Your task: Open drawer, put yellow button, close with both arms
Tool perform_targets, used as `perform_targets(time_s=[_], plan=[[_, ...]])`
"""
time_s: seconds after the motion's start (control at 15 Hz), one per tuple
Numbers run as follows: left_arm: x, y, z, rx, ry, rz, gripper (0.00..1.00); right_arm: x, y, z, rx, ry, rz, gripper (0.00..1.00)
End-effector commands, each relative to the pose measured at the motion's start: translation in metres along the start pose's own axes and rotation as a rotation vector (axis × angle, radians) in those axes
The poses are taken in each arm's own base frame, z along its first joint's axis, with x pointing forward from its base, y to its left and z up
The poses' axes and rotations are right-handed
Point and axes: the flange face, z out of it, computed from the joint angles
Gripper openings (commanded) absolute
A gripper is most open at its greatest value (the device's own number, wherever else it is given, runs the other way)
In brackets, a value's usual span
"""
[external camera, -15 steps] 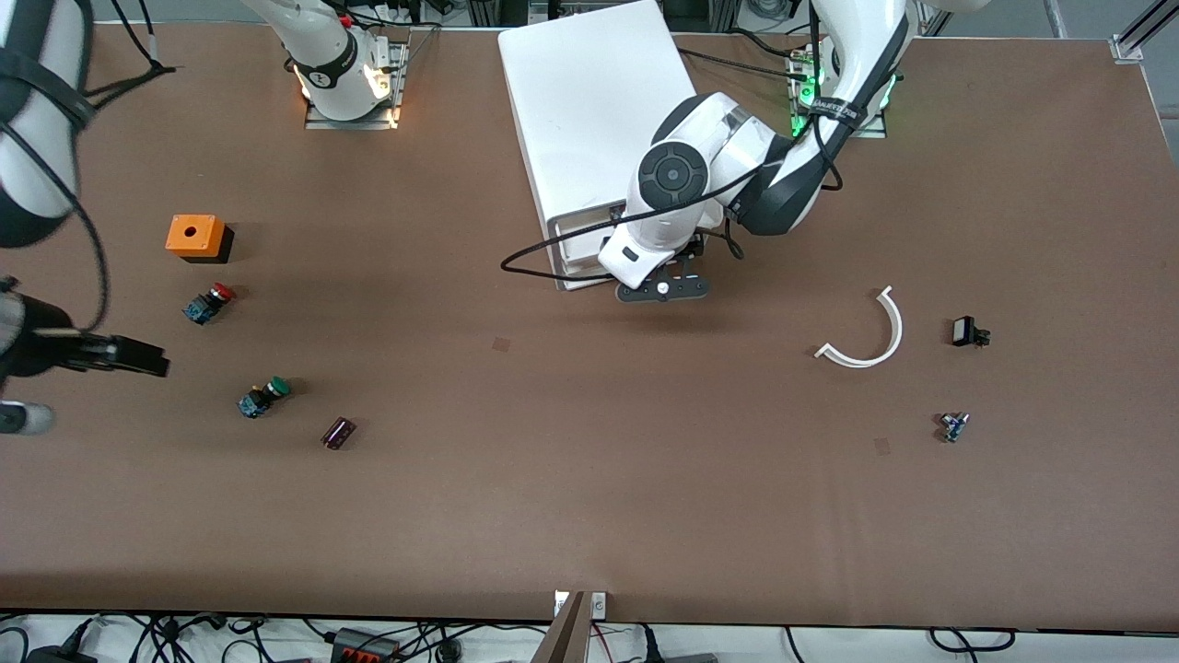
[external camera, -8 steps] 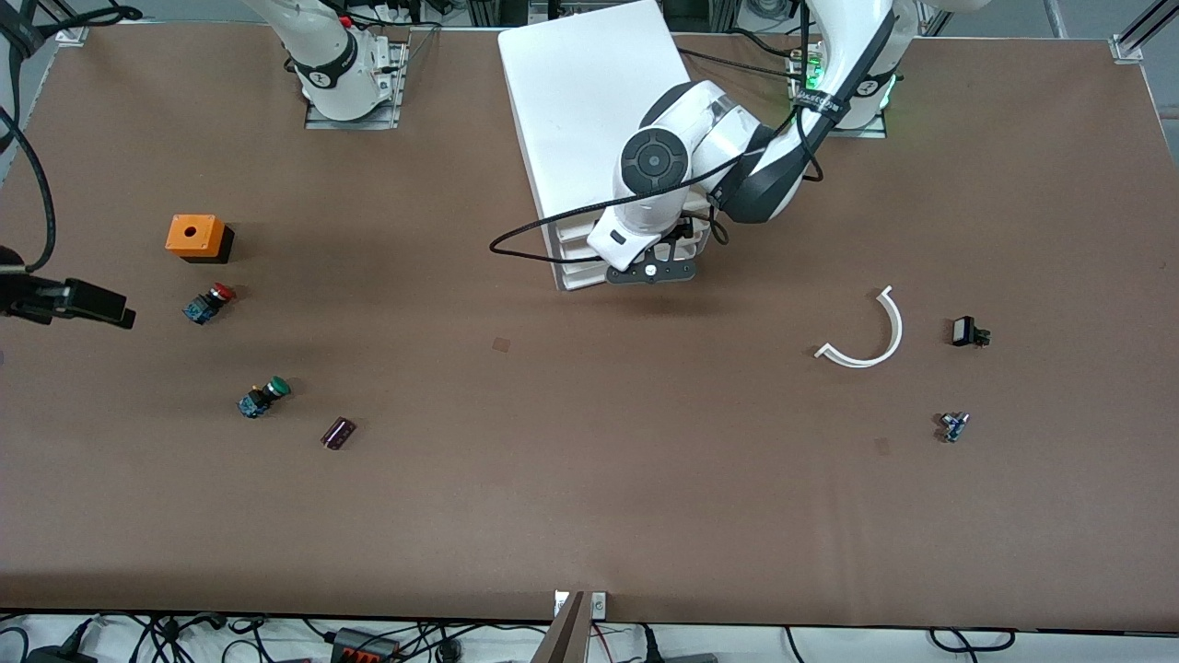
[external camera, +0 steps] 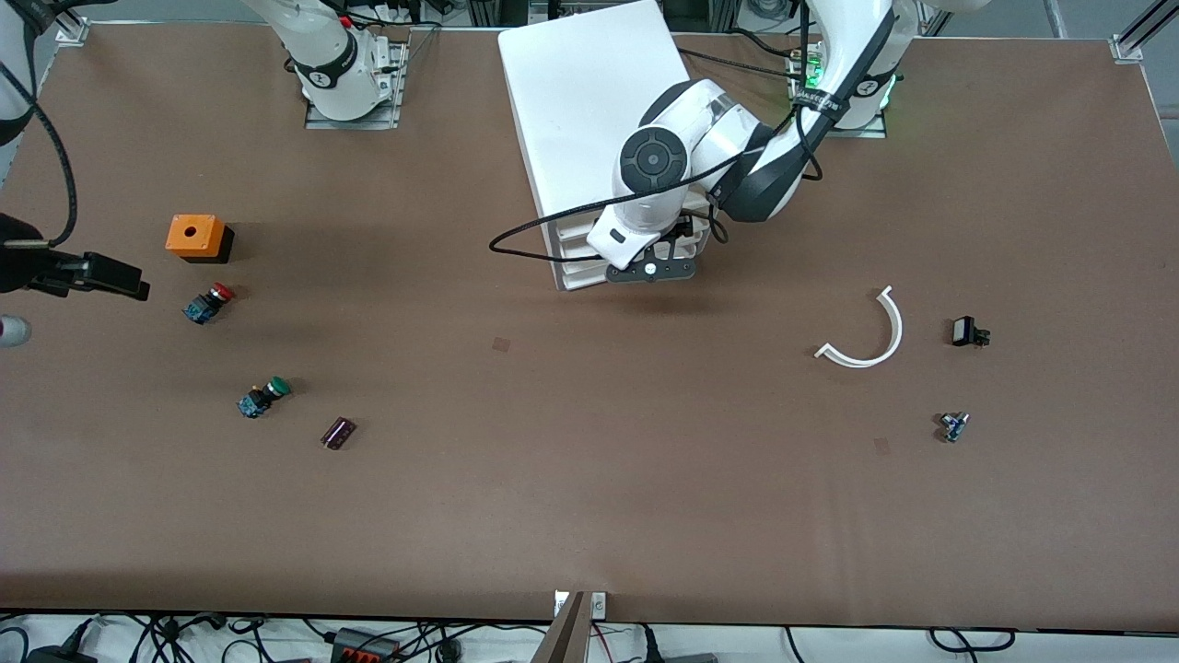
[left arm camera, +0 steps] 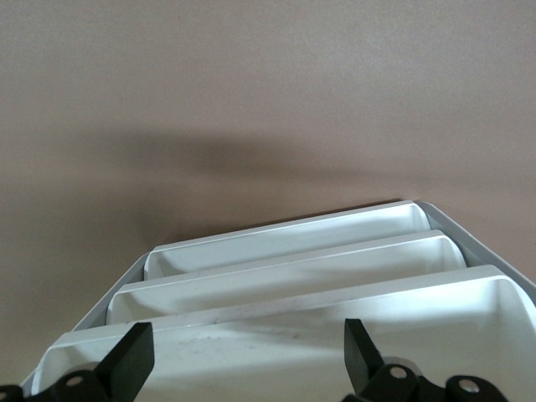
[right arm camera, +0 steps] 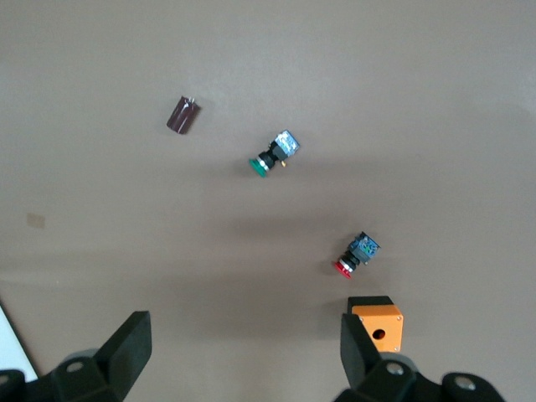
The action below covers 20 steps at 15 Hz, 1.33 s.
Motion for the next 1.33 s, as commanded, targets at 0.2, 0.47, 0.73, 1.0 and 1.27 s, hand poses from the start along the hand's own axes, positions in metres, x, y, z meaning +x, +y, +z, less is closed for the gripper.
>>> perform_targets(time_s=[0.2, 0.47, 0.73, 1.0, 1.27], plan=[[0.063, -0.073, -0.073, -0.004, 0.098, 0.003, 1.0, -0.048, 0.0, 0.01, -0.007, 0.017, -0.021, 1.0], [0.103, -0.148, -0.127, 0.043, 0.083, 0.049, 1.0, -0.056, -0.002, 0.011, -0.007, 0.039, -0.029, 1.0], [0.124, -0.223, -0.175, 0.046, 0.046, 0.114, 1.0, -0.059, -0.001, 0.008, -0.007, 0.03, -0.031, 1.0], [0.13, -0.307, -0.225, 0.014, 0.076, 0.174, 1.0, -0.063, -0.001, 0.003, -0.02, 0.042, -0.037, 1.0], [0.108, -0.354, -0.252, 0.021, 0.125, 0.227, 1.0, -0.064, -0.002, 0.003, -0.022, 0.037, -0.039, 1.0]])
